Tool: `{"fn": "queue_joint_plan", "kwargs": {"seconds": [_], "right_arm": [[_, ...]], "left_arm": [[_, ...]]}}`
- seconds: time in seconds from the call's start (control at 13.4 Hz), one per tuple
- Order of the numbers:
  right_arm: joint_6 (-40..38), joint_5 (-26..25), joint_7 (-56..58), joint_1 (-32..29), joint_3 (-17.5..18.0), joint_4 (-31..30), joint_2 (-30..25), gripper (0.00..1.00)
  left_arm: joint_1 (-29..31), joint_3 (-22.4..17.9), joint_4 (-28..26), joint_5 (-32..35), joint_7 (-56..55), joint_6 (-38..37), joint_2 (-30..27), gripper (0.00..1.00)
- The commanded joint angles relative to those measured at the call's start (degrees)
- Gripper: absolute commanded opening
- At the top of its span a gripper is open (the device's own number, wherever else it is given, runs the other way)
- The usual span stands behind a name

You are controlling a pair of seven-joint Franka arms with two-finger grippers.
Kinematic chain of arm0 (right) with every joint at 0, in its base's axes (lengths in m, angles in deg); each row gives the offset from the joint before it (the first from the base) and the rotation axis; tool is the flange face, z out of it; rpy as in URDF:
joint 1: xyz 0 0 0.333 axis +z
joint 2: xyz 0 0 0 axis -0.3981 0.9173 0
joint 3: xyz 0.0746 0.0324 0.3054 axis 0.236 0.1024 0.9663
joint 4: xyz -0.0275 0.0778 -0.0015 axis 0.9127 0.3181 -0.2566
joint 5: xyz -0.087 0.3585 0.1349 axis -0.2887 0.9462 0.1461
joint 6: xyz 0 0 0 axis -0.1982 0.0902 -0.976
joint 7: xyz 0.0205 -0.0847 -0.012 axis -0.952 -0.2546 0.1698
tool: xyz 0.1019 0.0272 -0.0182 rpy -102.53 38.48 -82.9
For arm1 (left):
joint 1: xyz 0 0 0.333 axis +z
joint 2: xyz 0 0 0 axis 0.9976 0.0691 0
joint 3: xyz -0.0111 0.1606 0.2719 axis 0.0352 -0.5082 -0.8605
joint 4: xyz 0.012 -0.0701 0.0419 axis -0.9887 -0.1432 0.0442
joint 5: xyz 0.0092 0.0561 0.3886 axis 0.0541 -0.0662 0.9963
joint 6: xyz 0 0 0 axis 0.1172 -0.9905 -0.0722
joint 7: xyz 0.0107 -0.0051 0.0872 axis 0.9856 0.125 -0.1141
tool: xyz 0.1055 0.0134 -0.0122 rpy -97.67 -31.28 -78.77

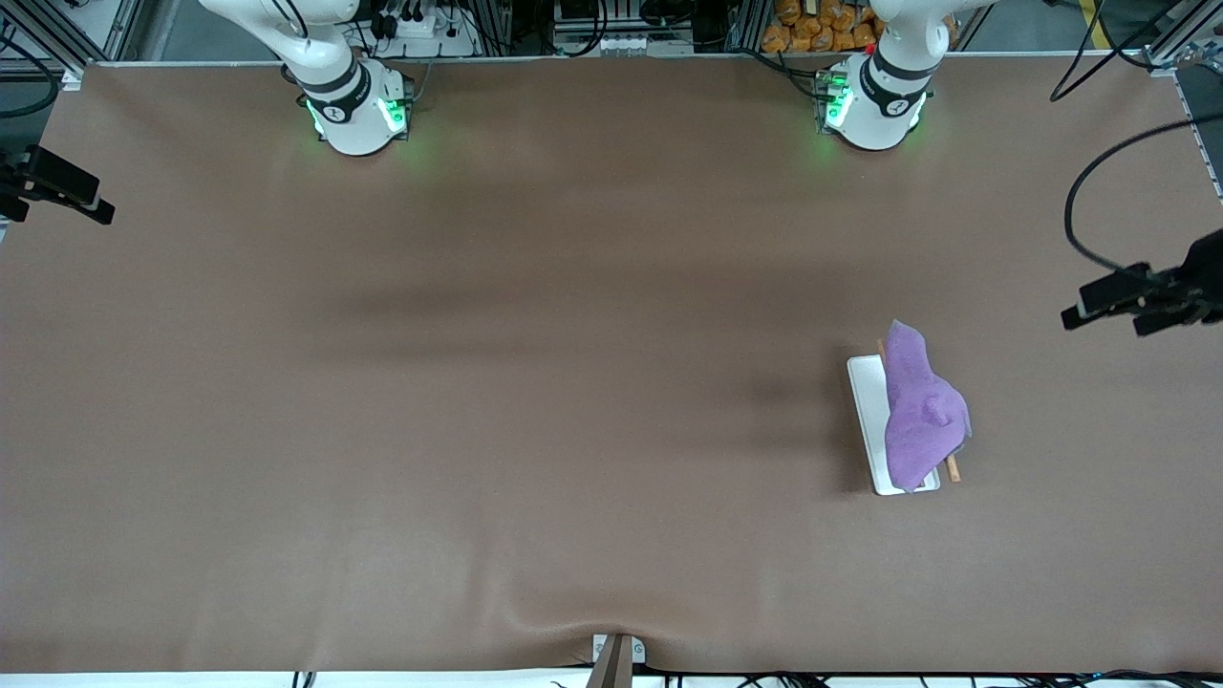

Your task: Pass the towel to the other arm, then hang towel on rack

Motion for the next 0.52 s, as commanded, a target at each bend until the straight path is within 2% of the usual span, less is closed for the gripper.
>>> {"fn": "queue_joint_plan", "kwargs": {"seconds": [0.0, 0.3, 0.45], "right_arm": [[-0.24, 0.61, -0.36, -1.27, 0.75, 0.13, -0.53, 1.0], [-0.51, 0.61, -0.45, -1.54, 0.75, 0.22, -0.53, 1.0], [-0.42, 0.7, -0.62, -1.45, 0.84, 0.22, -0.53, 1.0]], "left_arm": [[-0.18, 0.15, -1.49, 1.65, -3.94, -3.17, -4.2, 1.0], [-0.27, 1.9, -1.22, 8.49, -3.24, -4.49, -6.05, 1.0], [-2.8, 1.21, -0.7, 10.87, -3.24, -4.5, -7.63, 1.0]]}}
